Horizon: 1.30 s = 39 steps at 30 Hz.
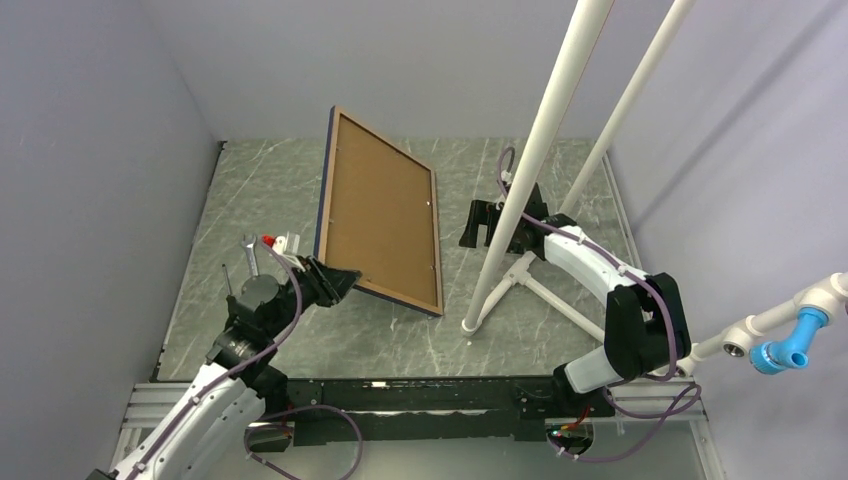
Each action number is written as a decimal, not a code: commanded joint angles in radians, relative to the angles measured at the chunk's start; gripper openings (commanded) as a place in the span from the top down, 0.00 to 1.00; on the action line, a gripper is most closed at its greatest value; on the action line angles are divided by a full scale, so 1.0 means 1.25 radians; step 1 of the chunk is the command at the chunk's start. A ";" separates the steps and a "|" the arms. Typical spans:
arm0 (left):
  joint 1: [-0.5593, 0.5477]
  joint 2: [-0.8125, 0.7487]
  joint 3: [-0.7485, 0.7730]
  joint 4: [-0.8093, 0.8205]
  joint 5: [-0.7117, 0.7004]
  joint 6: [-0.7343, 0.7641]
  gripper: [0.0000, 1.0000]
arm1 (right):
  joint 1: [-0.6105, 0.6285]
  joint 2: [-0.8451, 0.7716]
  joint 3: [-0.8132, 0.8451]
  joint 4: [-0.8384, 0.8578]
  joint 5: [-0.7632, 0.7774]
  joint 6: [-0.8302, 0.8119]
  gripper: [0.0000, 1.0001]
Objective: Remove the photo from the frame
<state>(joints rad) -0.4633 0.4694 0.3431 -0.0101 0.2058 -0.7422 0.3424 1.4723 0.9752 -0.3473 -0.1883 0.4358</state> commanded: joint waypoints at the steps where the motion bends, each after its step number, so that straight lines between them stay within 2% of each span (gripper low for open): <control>1: -0.004 -0.044 -0.042 0.018 -0.047 -0.053 1.00 | 0.022 0.004 -0.009 0.067 -0.047 -0.021 0.01; 6: -0.003 -0.117 -0.175 0.112 -0.153 -0.165 1.00 | 0.032 0.031 -0.006 0.069 -0.043 -0.023 0.01; 8: -0.004 -0.117 -0.214 0.169 -0.162 -0.202 1.00 | 0.032 0.033 -0.010 0.074 -0.038 -0.019 0.02; 14: -0.005 -0.009 -0.262 0.314 -0.130 -0.267 1.00 | 0.033 0.022 -0.014 0.064 -0.001 -0.015 0.01; 19: -0.028 0.088 -0.322 0.476 -0.162 -0.364 1.00 | 0.032 -0.026 -0.038 0.066 0.084 0.016 0.02; 26: -0.073 0.191 -0.299 0.534 -0.288 -0.419 1.00 | 0.030 -0.101 -0.053 0.069 0.148 0.036 0.01; 30: -0.095 0.189 -0.306 0.522 -0.368 -0.452 1.00 | 0.029 -0.109 -0.044 0.051 0.149 0.027 0.01; 33: -0.105 0.207 -0.291 0.487 -0.366 -0.470 1.00 | 0.029 -0.107 -0.049 0.046 0.149 0.028 0.01; 39: -0.186 0.329 -0.303 0.606 -0.409 -0.540 1.00 | 0.029 -0.095 -0.077 0.085 0.123 0.052 0.01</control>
<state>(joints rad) -0.6468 0.8097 0.0105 0.5972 -0.2100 -1.3689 0.3813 1.3537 0.8993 -0.2924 -0.0269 0.4751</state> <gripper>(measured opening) 0.295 0.992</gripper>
